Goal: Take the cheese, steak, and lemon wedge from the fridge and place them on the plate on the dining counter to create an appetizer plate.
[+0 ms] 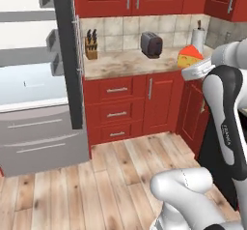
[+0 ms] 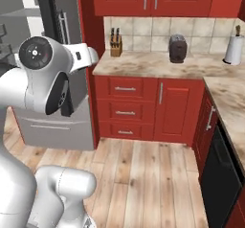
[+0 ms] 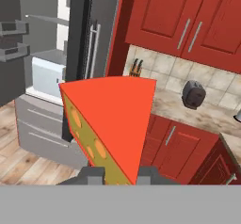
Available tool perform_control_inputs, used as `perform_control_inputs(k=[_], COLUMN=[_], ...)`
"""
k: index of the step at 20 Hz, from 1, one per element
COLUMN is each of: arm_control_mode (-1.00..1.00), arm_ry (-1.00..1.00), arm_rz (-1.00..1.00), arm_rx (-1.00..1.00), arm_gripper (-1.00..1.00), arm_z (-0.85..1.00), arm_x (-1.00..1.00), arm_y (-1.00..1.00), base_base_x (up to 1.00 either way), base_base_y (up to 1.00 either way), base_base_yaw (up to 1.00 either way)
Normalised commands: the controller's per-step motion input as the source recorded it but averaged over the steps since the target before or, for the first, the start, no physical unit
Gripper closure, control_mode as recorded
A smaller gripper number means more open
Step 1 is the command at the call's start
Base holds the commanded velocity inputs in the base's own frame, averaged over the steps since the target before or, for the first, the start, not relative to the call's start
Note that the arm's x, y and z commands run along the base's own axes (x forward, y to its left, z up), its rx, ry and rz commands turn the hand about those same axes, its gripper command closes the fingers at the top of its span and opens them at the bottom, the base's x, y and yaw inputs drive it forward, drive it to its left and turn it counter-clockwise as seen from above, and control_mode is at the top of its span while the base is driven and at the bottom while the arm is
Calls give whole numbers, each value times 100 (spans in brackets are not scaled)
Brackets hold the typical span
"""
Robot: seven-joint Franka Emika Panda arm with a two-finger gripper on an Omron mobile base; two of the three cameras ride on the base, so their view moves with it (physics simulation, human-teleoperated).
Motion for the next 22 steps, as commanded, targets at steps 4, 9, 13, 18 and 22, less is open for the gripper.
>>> perform_control_inputs(k=[4, 9, 13, 18, 22], arm_control_mode=[100, 100, 100, 100, 100], arm_ry=[0, 0, 0, 0, 0], arm_rz=[0, 0, 0, 0, 0], arm_rx=[0, 0, 0, 0, 0], arm_gripper=[100, 100, 100, 100, 100], arm_z=[0, 0, 0, 0, 0], arm_x=[0, 0, 0, 0, 0], arm_y=[0, 0, 0, 0, 0], base_base_x=[-100, -100, -100, -100, -100], base_base_y=[-53, -45, -49, -60, -70], base_base_yaw=[5, 4, 2, 0, 0])
